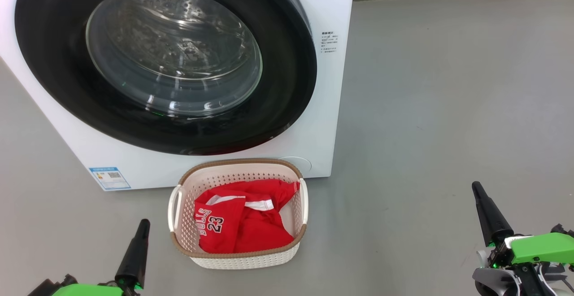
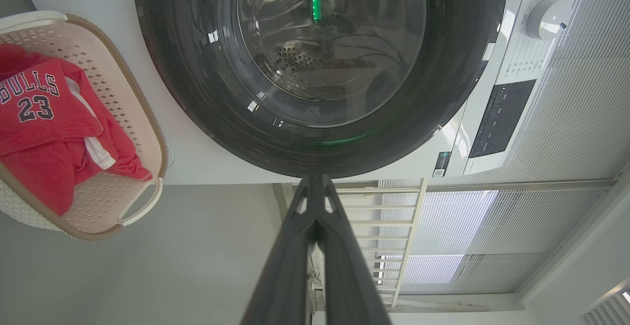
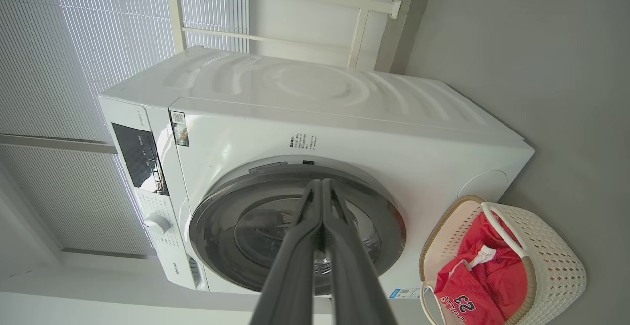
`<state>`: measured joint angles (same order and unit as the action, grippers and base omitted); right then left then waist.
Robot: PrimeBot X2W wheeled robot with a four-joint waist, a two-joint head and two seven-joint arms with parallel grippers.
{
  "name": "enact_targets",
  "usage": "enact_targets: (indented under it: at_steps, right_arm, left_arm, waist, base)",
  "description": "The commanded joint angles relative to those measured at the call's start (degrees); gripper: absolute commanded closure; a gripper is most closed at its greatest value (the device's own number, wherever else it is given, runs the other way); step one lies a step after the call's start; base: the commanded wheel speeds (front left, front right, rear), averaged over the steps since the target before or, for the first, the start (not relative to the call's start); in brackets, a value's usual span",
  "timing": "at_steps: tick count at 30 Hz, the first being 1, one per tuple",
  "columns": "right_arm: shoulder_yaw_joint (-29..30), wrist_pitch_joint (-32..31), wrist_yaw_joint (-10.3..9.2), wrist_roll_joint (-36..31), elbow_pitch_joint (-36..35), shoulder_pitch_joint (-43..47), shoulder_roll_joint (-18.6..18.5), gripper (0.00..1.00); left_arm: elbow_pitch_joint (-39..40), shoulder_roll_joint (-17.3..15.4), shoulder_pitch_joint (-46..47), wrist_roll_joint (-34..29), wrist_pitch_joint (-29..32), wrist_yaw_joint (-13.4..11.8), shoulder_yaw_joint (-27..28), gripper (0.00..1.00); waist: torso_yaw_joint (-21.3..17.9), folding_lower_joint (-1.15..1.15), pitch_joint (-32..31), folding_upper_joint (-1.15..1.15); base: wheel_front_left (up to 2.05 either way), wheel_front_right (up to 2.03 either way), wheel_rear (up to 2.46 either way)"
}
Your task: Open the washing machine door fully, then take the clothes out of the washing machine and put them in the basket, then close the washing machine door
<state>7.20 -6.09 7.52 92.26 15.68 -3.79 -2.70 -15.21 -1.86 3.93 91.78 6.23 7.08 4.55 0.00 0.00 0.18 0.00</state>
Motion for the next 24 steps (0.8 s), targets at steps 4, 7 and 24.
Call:
enact_targets:
  at_steps: [4,7,24]
  right_arm:
    - [-0.8,-0.3,-0.03,0.0,-1.7,-2.4,-0.3,1.00]
    - [-0.8,-0.3,-0.03,0.0,-1.7,-2.4,-0.3,1.00]
    - [-0.7,-0.3,-0.03,0.0,-1.7,-2.4,-0.3,1.00]
  left_arm:
    - [1.2,-1.0,2.3,0.4,0.3,0.4,2.0,1.00]
    - [1.2,-1.0,2.3,0.4,0.3,0.4,2.0,1.00]
    - [1.2,-1.0,2.3,0.4,0.3,0.4,2.0,1.00]
  waist:
    - [0.0,0.00,0.0,0.00]
    - [0.0,0.00,0.0,0.00]
    - [0.0,0.00,0.0,0.00]
  base:
    - [0.00,0.00,0.00]
    - [0.00,0.00,0.00]
    - [0.00,0.00,0.00]
